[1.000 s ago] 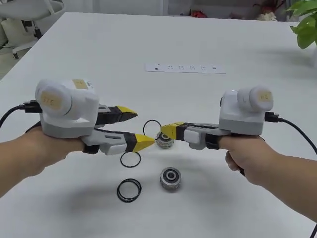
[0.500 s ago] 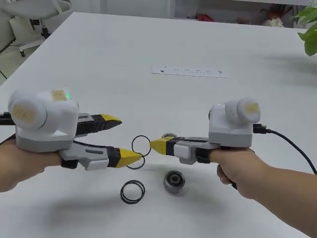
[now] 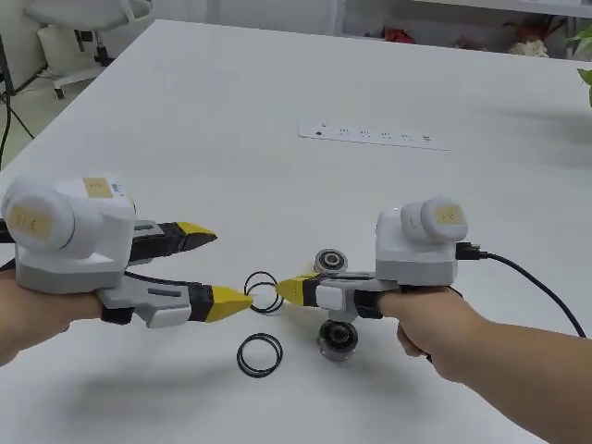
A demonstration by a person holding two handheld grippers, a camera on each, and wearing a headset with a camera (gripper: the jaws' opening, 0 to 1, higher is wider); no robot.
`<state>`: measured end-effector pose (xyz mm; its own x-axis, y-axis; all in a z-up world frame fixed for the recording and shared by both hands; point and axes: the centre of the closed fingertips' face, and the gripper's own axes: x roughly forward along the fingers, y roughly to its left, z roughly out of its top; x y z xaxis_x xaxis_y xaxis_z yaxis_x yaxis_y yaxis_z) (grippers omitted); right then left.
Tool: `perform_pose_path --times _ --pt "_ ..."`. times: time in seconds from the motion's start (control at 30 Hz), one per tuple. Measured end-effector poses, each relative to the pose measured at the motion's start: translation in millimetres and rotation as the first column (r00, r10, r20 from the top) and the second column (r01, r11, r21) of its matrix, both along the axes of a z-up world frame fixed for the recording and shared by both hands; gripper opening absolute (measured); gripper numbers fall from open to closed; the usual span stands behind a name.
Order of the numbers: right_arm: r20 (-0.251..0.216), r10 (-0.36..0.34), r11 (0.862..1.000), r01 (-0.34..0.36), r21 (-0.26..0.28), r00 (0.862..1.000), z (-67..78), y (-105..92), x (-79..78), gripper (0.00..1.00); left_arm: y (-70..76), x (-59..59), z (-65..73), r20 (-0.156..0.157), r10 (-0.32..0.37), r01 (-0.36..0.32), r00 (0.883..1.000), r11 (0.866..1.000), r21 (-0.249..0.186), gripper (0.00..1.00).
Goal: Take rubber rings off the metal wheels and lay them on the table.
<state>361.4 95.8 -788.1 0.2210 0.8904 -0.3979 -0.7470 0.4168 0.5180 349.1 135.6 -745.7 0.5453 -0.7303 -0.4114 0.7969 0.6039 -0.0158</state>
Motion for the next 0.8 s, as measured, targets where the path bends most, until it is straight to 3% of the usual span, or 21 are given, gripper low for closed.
perform_pose_path --times 0.17,0.47,0.8 --pt "0.022 0.003 0.999 -0.002 -0.039 1.000 -4.6 -4.1 1.9 0.00 3.1 -0.6 -1.9 -0.003 0.006 -0.006 1.000 1.000 0.003 0.60" --pt "0.089 0.031 0.997 -0.024 -0.074 0.996 -1.1 -2.5 -1.7 0.17 2.0 -2.8 0.7 -0.003 0.008 -0.008 1.000 1.000 -0.001 0.60" --pt "0.143 0.027 0.998 -0.018 -0.064 0.989 19.8 -6.8 -3.1 0.26 0.4 -7.7 10.2 0.005 0.008 -0.008 1.000 1.000 -0.001 0.61"
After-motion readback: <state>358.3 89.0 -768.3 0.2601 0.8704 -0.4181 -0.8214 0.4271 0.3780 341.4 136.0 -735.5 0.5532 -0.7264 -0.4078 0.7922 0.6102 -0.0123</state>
